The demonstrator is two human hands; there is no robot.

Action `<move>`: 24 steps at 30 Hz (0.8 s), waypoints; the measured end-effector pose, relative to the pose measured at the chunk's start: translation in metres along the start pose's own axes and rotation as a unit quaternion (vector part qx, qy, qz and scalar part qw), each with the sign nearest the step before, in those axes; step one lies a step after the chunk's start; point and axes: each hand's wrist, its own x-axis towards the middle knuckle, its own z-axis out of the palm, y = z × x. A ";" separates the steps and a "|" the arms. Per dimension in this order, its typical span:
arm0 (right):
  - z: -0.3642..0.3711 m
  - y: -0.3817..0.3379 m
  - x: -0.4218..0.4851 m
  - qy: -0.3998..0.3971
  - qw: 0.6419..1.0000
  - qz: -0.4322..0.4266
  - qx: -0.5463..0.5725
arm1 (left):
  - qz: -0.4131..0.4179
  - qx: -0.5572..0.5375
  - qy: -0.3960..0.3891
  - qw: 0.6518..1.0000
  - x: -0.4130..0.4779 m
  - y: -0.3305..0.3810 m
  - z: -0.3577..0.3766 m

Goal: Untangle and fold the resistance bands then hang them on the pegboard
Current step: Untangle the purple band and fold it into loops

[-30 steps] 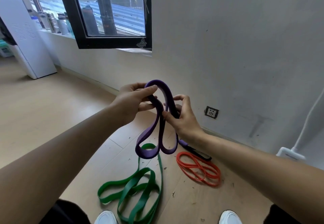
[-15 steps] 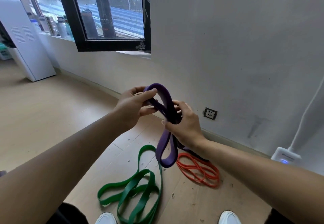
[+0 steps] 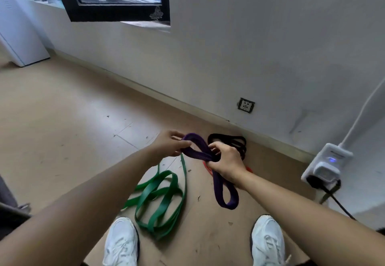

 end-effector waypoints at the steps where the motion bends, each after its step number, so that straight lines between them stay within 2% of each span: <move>1: 0.008 0.011 -0.003 -0.013 1.000 0.013 -0.003 | -0.011 -0.021 0.003 1.000 0.006 -0.016 0.009; 8: 0.059 0.087 -0.011 -0.147 0.983 0.073 -0.087 | -0.145 -0.166 0.046 0.974 0.037 -0.150 0.083; 11: 0.081 0.115 -0.009 -0.184 0.973 0.101 -0.093 | -0.184 -0.190 0.061 0.962 0.050 -0.186 0.107; 20: 0.137 0.178 0.006 -0.169 0.964 0.150 -0.139 | -0.178 -0.182 0.060 0.965 0.089 -0.241 0.147; 24: 0.160 0.197 0.007 -0.154 0.965 0.139 -0.163 | -0.181 -0.168 0.049 0.968 0.085 -0.249 0.147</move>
